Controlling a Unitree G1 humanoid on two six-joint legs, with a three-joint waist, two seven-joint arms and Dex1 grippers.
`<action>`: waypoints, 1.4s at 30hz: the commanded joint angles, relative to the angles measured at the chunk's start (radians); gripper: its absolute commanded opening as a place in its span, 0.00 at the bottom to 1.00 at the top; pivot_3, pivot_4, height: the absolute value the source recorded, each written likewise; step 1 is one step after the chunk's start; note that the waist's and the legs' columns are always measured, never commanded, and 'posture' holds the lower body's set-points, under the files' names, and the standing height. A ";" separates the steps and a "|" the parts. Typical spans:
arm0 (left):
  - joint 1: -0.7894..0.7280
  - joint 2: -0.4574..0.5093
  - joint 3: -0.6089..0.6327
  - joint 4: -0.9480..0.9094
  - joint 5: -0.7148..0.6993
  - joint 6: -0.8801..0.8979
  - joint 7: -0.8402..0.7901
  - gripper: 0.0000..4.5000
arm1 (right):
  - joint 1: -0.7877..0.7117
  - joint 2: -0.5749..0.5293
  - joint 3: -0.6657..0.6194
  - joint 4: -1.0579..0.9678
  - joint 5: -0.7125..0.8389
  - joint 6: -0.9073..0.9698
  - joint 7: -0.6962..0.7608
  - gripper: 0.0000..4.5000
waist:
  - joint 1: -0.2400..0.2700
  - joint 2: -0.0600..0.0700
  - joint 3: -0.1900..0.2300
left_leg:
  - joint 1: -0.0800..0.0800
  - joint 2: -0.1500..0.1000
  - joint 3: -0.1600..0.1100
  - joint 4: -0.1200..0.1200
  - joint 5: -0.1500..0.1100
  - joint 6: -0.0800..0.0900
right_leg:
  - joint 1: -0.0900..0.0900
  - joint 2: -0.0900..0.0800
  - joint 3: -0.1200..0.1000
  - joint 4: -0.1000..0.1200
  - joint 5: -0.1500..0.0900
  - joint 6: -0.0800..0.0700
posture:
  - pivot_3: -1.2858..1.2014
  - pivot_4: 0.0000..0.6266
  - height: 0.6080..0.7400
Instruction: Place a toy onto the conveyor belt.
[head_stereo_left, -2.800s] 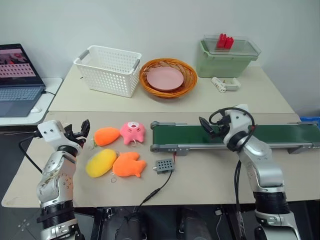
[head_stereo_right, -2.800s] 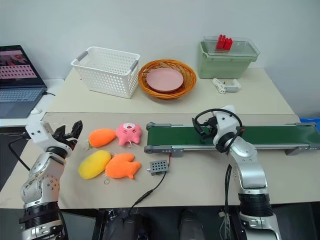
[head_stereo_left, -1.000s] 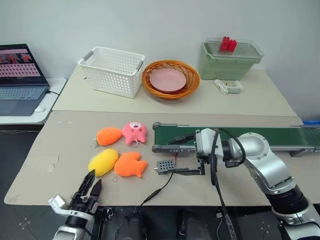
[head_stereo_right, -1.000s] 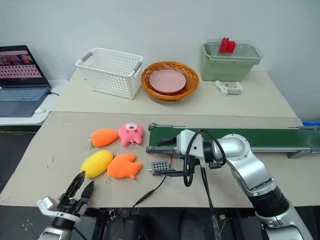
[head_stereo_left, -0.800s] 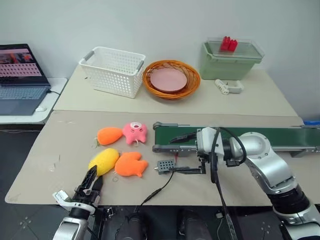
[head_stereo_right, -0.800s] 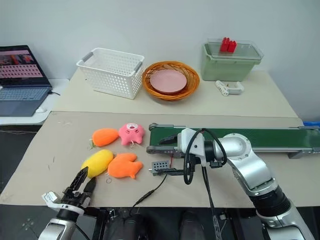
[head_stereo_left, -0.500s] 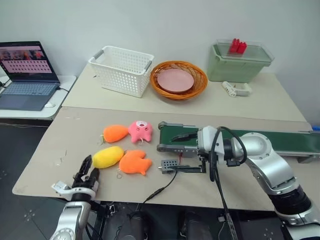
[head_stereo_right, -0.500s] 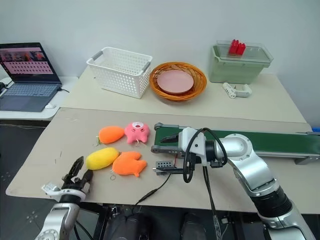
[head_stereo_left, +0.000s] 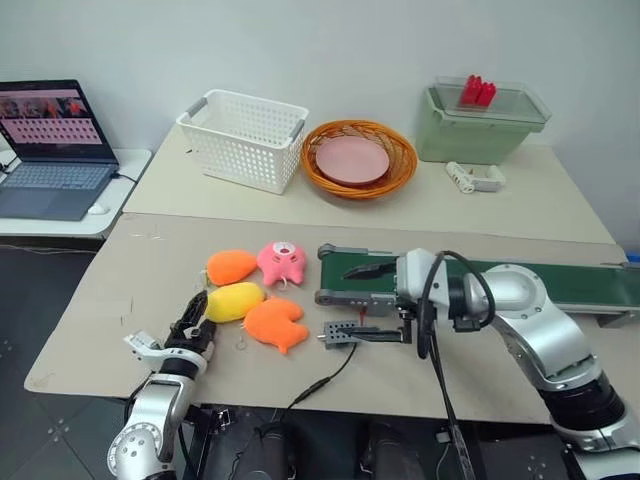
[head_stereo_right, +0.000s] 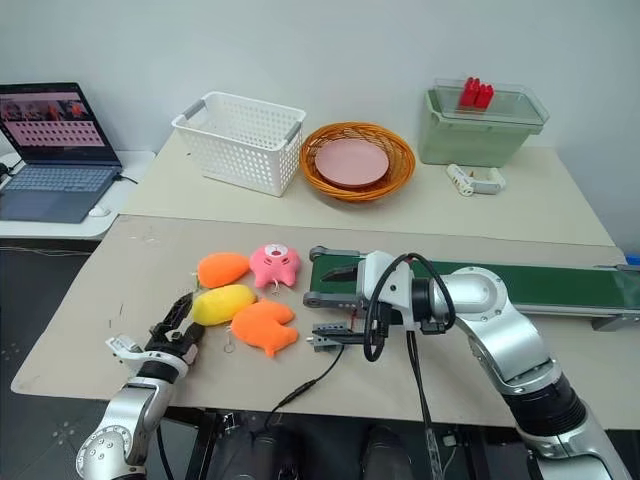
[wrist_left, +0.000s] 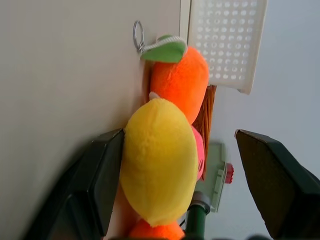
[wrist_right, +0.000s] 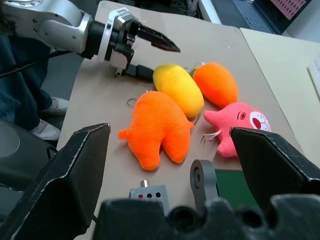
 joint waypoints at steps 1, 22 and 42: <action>-0.010 0.002 -0.012 0.038 0.010 0.023 -0.035 0.84 | 0.005 -0.006 -0.036 -0.039 0.018 0.008 -0.012 1.00 | -0.003 0.000 0.000 | 0.000 0.000 0.000 0.000 0.000 0.000 | 0.000 0.000 0.000 0.000 0.000 0.000 | 0.52 0.24 1.00; -0.068 0.050 0.025 0.217 0.139 0.058 -0.167 0.02 | 0.008 -0.003 -0.052 -0.045 0.022 0.021 -0.027 1.00 | -0.006 0.024 -0.014 | 0.004 0.000 0.000 -0.002 0.001 -0.002 | 0.002 0.000 0.000 0.001 -0.004 0.006 | 0.52 0.24 1.00; -0.066 0.067 0.058 -0.271 -0.040 0.011 0.076 0.01 | -0.003 0.002 -0.038 0.002 -0.002 -0.006 -0.018 1.00 | -0.017 0.005 -0.003 | -0.004 0.000 0.000 -0.005 0.002 -0.004 | -0.007 0.000 0.001 -0.001 0.000 -0.001 | 0.52 0.24 1.00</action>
